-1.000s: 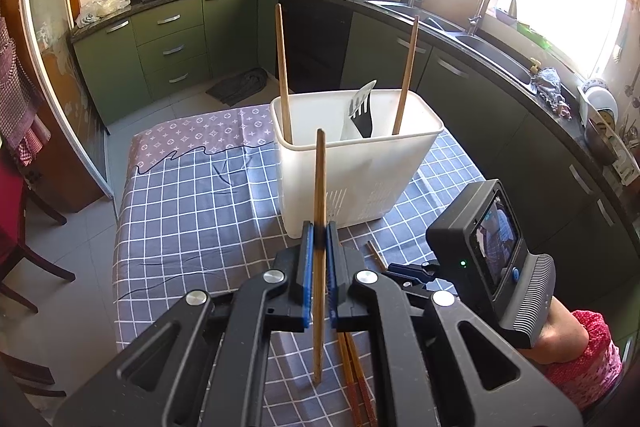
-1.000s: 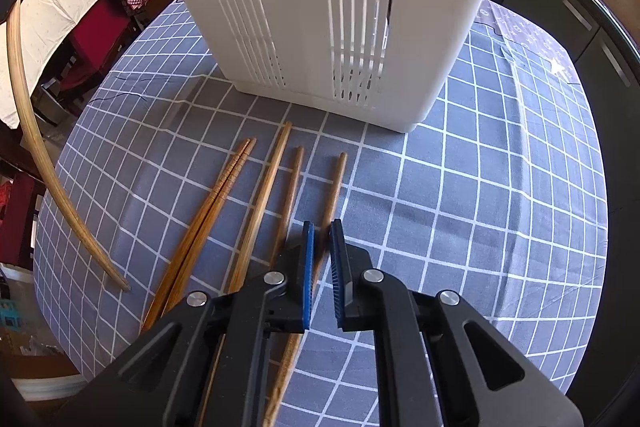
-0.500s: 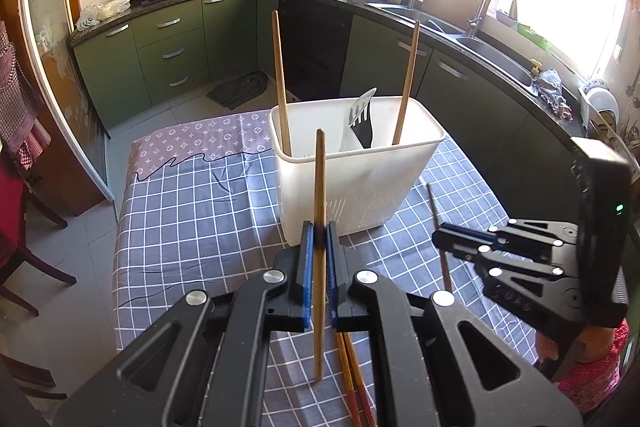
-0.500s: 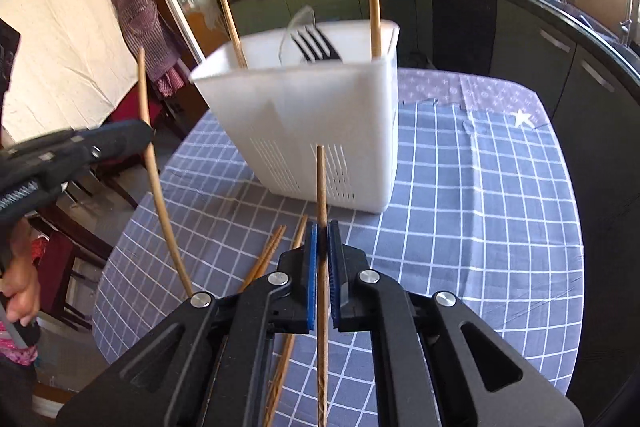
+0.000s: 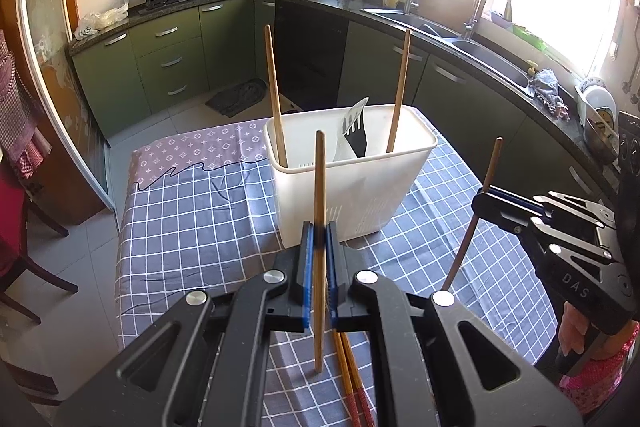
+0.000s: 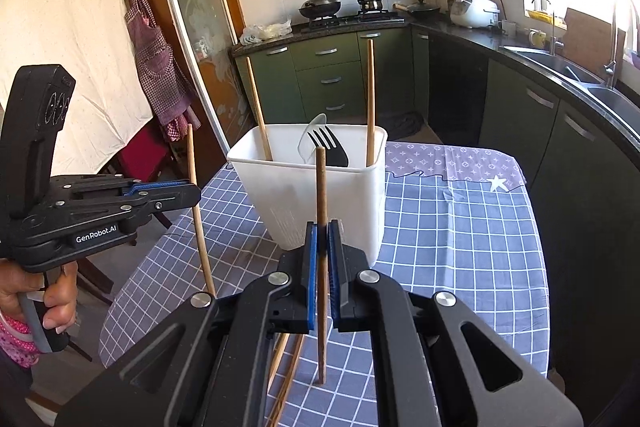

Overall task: Organize utensils
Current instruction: 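Lower the left gripper's chopstick into the white holder and open it while the right gripper does the same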

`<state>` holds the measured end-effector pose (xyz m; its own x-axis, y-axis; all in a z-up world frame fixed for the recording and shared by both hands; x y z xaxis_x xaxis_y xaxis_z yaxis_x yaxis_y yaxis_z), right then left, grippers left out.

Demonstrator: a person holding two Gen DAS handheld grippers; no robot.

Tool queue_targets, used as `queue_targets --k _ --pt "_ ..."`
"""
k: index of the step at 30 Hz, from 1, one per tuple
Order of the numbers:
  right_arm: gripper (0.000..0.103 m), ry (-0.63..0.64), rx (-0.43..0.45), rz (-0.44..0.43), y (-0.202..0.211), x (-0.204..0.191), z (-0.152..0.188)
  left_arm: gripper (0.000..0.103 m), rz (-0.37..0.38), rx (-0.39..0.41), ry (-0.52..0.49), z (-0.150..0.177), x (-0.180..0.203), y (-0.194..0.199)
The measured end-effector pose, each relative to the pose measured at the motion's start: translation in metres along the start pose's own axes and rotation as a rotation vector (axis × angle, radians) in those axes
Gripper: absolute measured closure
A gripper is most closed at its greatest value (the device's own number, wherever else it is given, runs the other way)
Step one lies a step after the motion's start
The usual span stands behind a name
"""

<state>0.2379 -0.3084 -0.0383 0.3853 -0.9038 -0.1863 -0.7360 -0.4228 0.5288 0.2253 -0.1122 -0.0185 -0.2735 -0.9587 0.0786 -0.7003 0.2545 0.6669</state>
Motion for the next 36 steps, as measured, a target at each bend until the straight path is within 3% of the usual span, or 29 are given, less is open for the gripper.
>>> queue_targets --k 24,31,36 --pt "0.097 0.023 0.033 -0.026 0.015 -0.013 -0.025 0.097 0.014 0.028 -0.019 -0.021 0.001 0.014" --pt "0.097 0.032 0.067 -0.049 0.043 -0.021 -0.060 0.097 0.062 0.042 0.001 -0.049 0.000 0.036" --pt "0.097 0.034 0.128 -0.065 0.070 -0.024 -0.095 0.097 0.079 0.116 0.006 -0.081 0.003 0.066"
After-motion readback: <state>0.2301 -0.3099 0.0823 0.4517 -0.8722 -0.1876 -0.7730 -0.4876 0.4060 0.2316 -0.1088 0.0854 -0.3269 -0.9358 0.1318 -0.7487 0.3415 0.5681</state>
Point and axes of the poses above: each gripper's, at about its wrist camera, not at the fingertips, and y roughly against the way its jaws point, x to its right, z to its underside, the point moved 2 cm from there along -y, roughly the way its jaws point, and after that the axes turned 6 degrees about x, right-handed, at the moved point
